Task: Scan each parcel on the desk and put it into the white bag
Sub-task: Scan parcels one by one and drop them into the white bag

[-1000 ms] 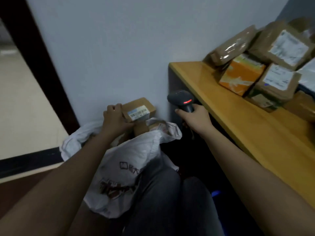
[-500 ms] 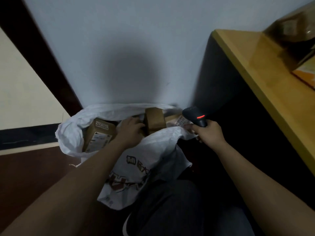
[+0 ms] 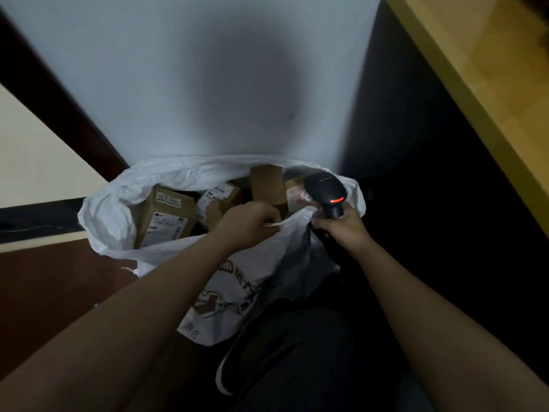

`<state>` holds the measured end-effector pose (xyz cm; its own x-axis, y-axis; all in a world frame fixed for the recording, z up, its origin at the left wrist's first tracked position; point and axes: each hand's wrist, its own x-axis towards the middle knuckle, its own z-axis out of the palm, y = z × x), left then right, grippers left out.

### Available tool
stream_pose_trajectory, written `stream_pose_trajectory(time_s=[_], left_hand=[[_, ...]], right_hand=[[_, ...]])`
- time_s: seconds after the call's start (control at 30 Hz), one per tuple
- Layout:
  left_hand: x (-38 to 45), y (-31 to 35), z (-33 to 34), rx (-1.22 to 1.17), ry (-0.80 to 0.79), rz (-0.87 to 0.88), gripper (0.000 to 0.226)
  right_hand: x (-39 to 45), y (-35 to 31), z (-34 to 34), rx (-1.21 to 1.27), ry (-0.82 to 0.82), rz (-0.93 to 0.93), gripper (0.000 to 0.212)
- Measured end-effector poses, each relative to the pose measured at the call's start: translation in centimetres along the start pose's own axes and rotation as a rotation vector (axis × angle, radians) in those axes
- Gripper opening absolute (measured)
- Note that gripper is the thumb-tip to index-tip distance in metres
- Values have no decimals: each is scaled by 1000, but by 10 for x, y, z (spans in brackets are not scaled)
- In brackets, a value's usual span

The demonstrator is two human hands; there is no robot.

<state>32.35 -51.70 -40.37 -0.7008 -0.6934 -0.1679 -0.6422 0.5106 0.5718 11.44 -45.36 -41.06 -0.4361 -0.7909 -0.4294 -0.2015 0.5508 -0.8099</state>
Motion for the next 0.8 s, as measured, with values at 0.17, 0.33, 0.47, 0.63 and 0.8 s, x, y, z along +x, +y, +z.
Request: stream_pose_trajectory(time_s=[0.17, 0.33, 0.47, 0.63, 0.8], left_hand=[[-17, 12, -11, -102, 119, 8, 8], [-35, 30, -27, -99, 156, 56, 11], [-53, 33, -38, -146, 215, 37, 13], [-71, 38, -49, -142, 163, -32, 15], [-73, 68, -67, -114, 225, 1, 15]], right_hand=[[-14, -2, 1, -22, -7, -94, 26], [-34, -18, 3, 22, -77, -101, 31], [-50, -25, 12, -63, -126, -153, 34], [-66, -58, -7, -66, 65, -244, 26], [-91, -95, -36, -58, 135, -377, 31]])
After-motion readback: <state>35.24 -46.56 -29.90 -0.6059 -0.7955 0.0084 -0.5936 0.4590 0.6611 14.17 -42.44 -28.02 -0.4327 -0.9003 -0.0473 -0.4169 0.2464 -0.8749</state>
